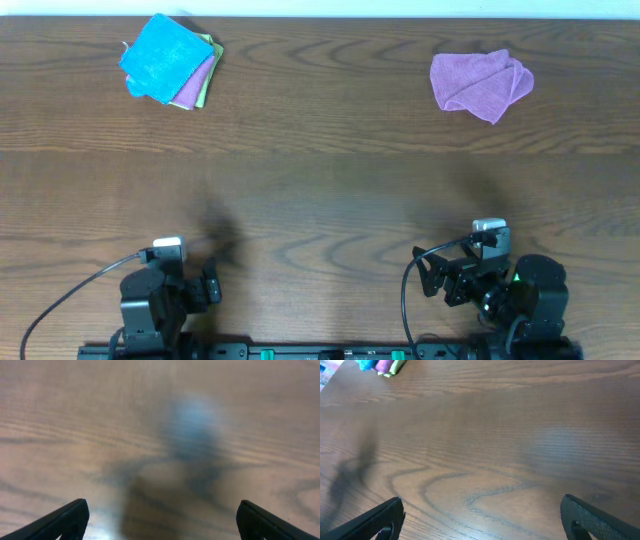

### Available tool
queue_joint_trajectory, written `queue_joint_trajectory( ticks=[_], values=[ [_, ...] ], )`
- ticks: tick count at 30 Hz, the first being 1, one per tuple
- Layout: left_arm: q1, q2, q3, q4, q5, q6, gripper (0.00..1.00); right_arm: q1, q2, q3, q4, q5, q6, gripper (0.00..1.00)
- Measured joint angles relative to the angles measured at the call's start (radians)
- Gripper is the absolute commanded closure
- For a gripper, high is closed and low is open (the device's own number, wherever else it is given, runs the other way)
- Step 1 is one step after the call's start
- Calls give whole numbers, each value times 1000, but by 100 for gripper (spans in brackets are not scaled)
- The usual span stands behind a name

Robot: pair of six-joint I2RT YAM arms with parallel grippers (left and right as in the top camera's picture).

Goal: Fold the cloth

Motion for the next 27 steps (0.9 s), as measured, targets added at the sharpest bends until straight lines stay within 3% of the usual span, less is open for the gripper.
queue_joint_trajectory(
  ticks=[27],
  values=[
    [-1,-105,0,-32,-5,2,5,0,0,0,0,0,0,1]
  ],
)
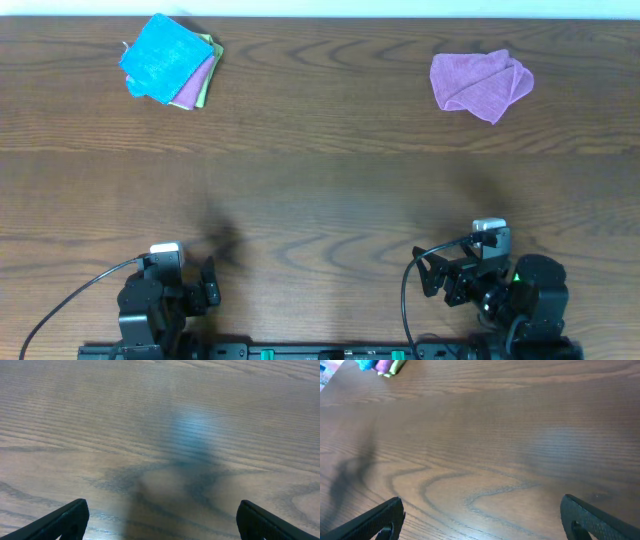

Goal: Fold the cloth

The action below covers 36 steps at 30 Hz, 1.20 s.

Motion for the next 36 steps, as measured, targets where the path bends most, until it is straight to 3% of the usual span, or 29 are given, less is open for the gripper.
queue_joint_trajectory(
  ticks=[11,21,36],
  values=[
    [0,0,0,0,0,0,5,0,-12,-3,-15,85,-1,1],
    [0,-2,1,-1,-3,0,5,0,-266,-189,-4,237,-140,1],
    [0,-2,1,-2,-3,0,4,5,-269,-227,15,256,-218,1]
  ],
)
